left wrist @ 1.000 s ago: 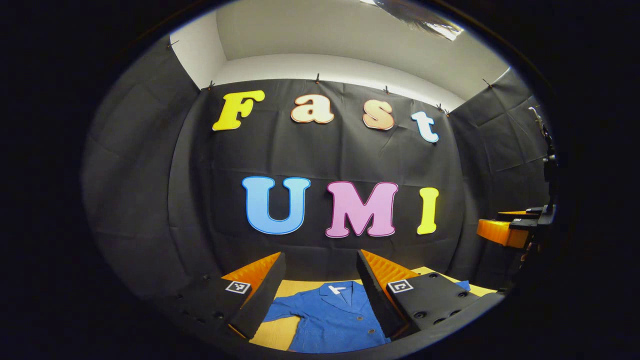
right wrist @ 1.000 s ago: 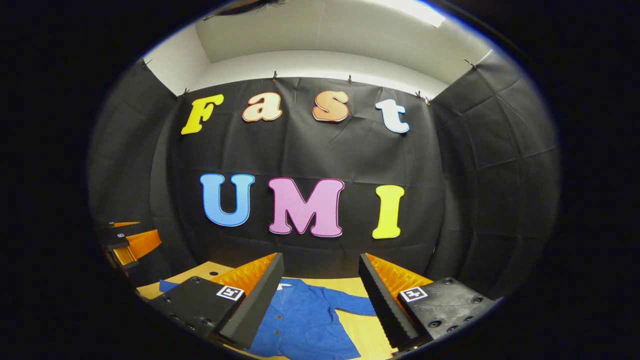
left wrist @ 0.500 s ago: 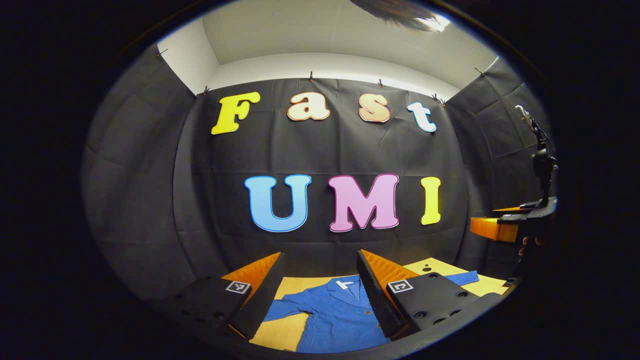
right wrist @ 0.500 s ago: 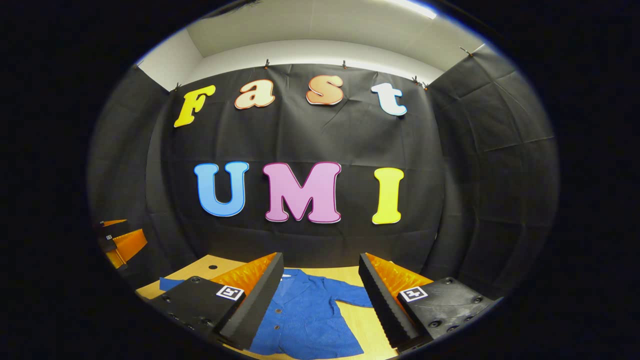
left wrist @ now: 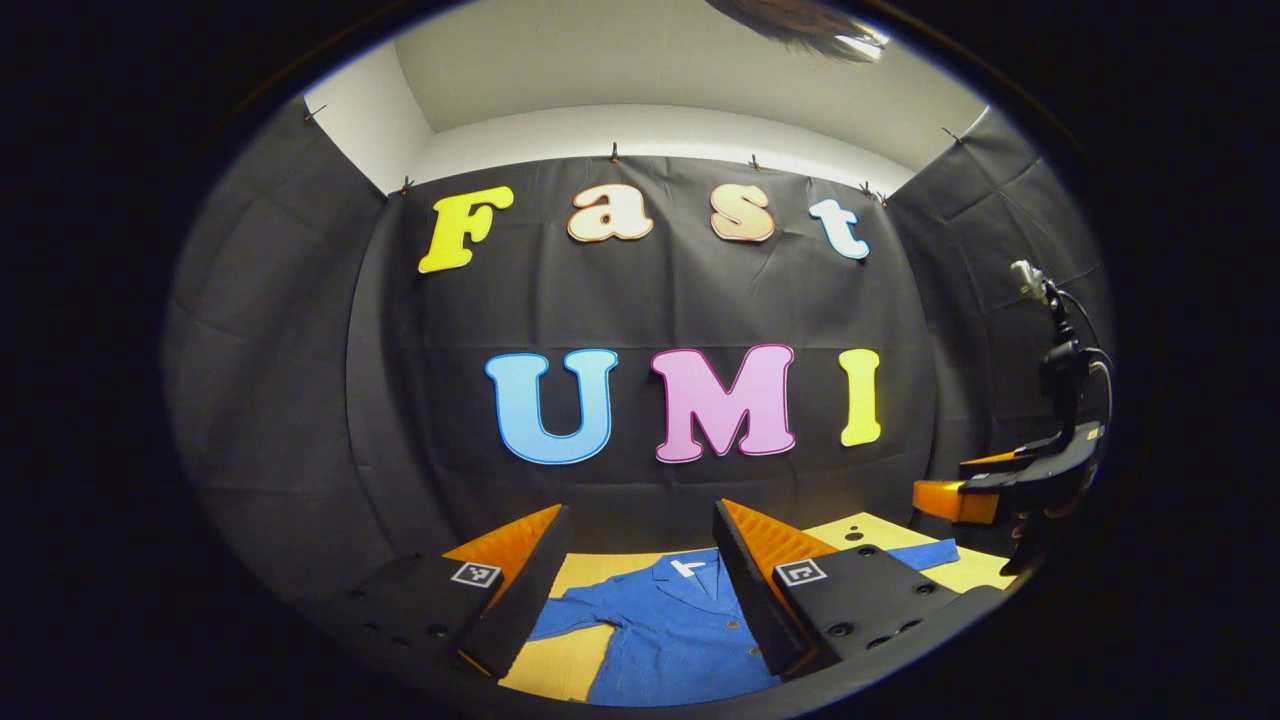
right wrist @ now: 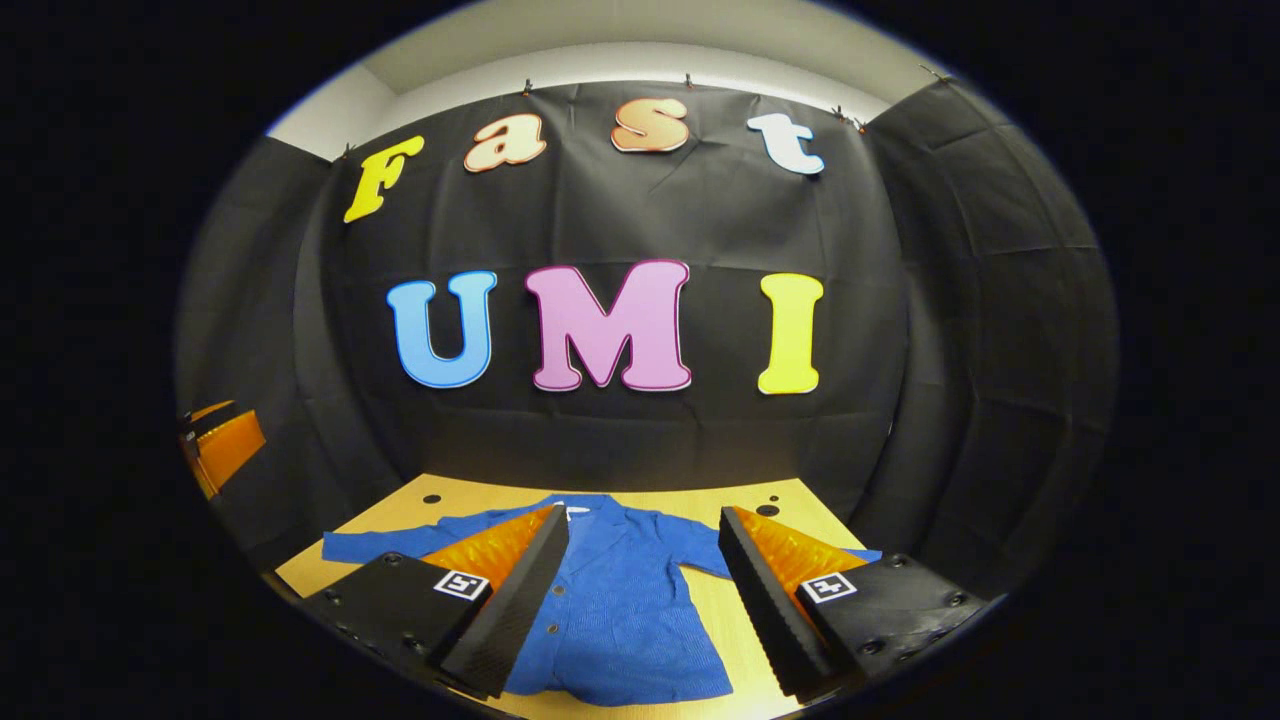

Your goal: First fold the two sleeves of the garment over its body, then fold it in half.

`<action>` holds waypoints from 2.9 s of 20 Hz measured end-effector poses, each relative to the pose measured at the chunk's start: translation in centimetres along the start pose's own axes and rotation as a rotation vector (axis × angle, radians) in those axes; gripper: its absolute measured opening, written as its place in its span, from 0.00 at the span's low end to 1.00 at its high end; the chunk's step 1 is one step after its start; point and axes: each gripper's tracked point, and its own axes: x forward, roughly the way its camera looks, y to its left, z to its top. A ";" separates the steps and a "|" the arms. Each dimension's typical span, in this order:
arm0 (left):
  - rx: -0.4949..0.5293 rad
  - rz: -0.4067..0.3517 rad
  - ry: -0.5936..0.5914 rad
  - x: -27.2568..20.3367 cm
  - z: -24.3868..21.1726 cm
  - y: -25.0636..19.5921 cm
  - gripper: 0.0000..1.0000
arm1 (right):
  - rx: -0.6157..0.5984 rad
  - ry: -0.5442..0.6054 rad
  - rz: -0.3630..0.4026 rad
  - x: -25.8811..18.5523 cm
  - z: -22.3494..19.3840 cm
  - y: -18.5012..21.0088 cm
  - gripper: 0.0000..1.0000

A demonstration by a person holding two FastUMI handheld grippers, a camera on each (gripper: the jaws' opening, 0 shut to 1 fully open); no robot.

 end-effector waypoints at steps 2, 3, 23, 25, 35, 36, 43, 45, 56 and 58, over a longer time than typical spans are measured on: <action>0.014 0.015 0.007 -0.1 -0.1 -0.2 0.81 | 0.012 0.052 0.003 1.7 -1.6 -1.1 0.96; 0.020 0.029 0.007 -0.1 0.0 -0.2 0.81 | 0.029 0.079 0.009 2.5 -2.5 -1.4 0.96; 0.043 0.048 0.100 4.0 -1.5 -10.0 0.82 | 0.171 0.527 -0.293 19.0 -22.1 -27.8 0.98; 0.041 0.031 0.099 4.6 -1.4 -11.2 0.82 | 0.192 0.572 -0.349 19.2 -24.2 -30.9 0.97; 0.012 -0.046 0.122 5.6 -2.5 -15.5 0.82 | 0.348 0.788 -0.476 17.5 -32.1 -37.7 0.98; 0.014 -0.045 0.124 5.6 -2.6 -15.4 0.82 | 0.363 0.762 -0.483 17.8 -31.7 -37.9 0.99; 0.011 -0.007 0.118 5.9 -2.9 -14.1 0.81 | 0.236 0.812 -0.443 18.1 -32.7 -37.0 0.76; 0.007 0.010 0.117 5.9 -2.9 -13.6 0.81 | 0.249 0.809 -0.414 18.8 -32.4 -36.0 0.40; 0.001 0.091 0.136 4.2 -3.5 -10.5 0.82 | 0.354 0.594 -0.323 20.9 -23.6 -33.8 0.05; -0.003 0.093 0.137 3.9 -3.7 -9.9 0.82 | 0.249 0.540 -0.249 22.0 -19.2 -31.7 0.05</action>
